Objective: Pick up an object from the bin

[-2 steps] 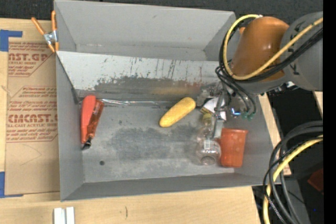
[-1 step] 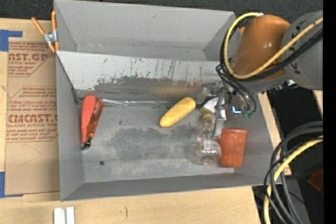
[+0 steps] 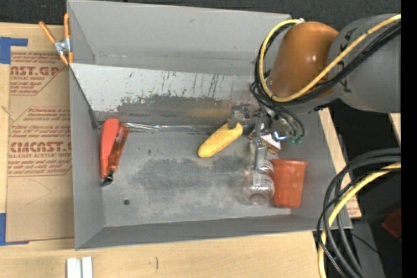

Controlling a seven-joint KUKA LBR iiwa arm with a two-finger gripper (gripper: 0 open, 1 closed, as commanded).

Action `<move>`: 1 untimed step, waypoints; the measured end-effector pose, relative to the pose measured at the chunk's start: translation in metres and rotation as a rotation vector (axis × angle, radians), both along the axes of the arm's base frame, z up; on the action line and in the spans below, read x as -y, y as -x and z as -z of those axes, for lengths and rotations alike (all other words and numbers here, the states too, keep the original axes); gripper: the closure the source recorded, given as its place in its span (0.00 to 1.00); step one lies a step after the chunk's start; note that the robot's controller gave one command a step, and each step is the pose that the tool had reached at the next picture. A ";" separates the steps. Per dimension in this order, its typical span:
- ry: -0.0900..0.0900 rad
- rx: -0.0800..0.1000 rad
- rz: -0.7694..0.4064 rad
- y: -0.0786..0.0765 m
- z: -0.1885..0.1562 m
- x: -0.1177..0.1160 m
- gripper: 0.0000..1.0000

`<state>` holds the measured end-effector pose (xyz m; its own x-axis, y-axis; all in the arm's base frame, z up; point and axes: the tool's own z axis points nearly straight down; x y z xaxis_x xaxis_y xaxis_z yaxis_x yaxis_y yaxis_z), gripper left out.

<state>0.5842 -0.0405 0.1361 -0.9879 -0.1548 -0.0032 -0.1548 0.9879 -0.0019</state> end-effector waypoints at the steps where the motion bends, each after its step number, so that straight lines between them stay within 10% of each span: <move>1: -0.003 -0.003 0.029 -0.005 -0.006 -0.023 0.00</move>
Offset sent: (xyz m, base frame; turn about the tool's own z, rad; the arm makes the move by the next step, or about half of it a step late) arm 0.0078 0.0139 -0.0104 -0.0092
